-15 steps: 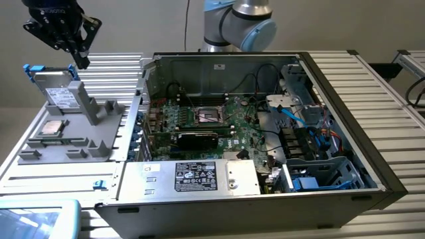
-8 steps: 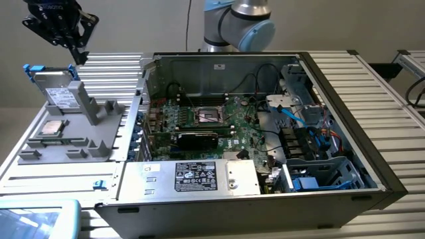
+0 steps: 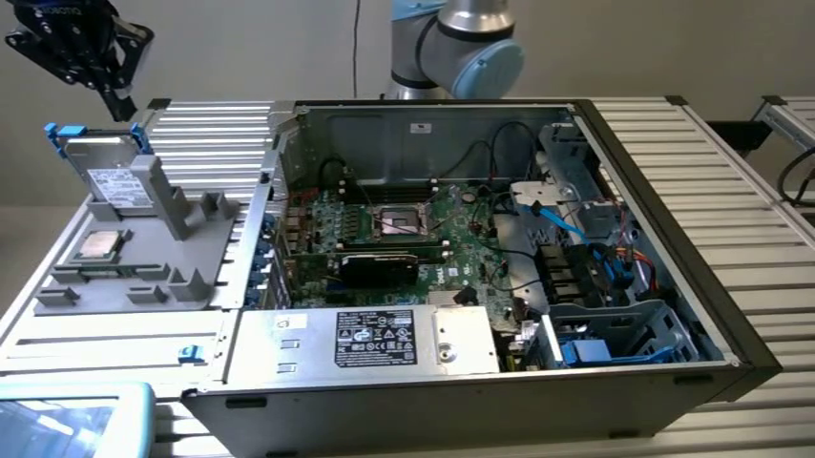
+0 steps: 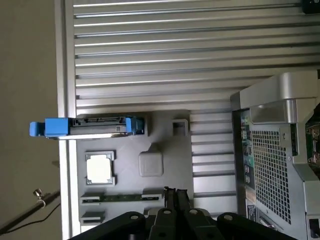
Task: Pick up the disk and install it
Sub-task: 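Reach for the disk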
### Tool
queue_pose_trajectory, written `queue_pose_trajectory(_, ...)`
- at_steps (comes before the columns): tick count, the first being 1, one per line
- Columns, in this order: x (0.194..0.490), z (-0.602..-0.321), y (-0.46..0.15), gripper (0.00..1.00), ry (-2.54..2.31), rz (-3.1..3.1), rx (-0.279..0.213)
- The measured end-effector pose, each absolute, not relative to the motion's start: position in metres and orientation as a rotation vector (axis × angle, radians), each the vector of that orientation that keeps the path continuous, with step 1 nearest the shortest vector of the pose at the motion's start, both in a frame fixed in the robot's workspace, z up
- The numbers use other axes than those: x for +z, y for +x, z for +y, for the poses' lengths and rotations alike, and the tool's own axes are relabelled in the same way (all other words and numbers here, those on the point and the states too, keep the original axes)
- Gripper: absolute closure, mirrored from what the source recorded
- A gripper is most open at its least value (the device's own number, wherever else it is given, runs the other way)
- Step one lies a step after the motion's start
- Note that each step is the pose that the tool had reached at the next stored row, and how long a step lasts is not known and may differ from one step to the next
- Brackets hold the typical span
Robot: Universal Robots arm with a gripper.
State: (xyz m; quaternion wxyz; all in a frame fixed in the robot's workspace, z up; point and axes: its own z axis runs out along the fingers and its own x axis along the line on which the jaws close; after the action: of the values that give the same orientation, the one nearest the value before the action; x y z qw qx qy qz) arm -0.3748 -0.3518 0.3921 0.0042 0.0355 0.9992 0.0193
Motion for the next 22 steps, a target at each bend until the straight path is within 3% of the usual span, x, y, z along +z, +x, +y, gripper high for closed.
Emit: queue_pose_trajectory(22,0.39,-0.305,-0.455,0.89,0.111,3.13,0.059)
